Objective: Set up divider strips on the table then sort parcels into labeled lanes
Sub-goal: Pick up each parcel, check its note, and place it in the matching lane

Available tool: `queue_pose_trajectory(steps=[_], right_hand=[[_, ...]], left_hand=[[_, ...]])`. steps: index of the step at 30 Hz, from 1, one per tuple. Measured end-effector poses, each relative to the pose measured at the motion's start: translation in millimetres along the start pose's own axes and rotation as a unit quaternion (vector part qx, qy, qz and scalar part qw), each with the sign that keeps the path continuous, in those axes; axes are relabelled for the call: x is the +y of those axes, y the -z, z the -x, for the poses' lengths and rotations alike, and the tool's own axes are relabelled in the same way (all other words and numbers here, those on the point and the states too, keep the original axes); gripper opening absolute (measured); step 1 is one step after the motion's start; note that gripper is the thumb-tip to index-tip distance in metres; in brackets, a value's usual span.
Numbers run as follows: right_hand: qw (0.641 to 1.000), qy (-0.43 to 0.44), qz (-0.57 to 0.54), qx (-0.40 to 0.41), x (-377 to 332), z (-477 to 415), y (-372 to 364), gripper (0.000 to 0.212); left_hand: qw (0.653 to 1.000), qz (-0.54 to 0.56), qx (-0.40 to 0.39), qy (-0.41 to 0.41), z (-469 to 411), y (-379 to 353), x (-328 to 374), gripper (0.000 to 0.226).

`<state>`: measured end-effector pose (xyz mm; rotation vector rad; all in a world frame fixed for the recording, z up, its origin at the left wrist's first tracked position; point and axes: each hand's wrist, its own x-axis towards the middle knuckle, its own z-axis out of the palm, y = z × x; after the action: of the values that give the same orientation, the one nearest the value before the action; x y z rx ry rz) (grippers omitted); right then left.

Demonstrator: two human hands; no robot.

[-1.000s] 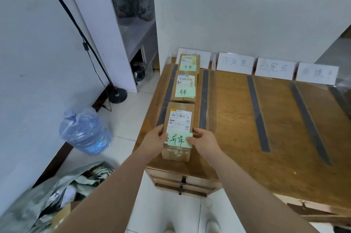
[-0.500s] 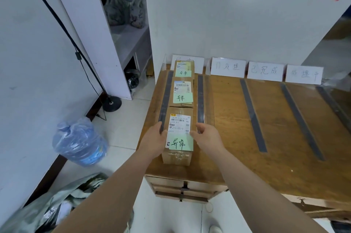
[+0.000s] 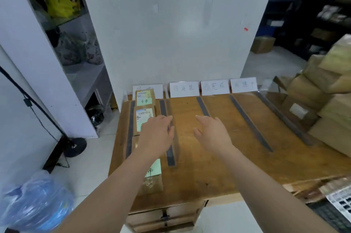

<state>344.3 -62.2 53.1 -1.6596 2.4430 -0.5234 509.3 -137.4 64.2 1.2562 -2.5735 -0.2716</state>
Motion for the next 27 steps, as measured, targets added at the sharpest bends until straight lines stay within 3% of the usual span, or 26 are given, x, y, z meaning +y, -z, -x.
queue_pose_trajectory(steps=[13,21,27], right_hand=[[0.98,-0.149,0.017,0.127,194.1,65.6,137.3,0.047],[0.963,-0.214,0.044,0.159,357.0,113.3,210.8,0.04],[0.949,-0.284,0.018,0.138,451.2,131.8,232.7,0.043]], left_hand=[[0.983,0.036,-0.007,-0.18,-64.9,-39.7,232.8,0.047],[0.973,0.081,-0.024,-0.216,-89.5,-97.4,403.7,0.048],[0.969,0.095,-0.052,-0.222,-108.2,-141.1,484.5,0.05]])
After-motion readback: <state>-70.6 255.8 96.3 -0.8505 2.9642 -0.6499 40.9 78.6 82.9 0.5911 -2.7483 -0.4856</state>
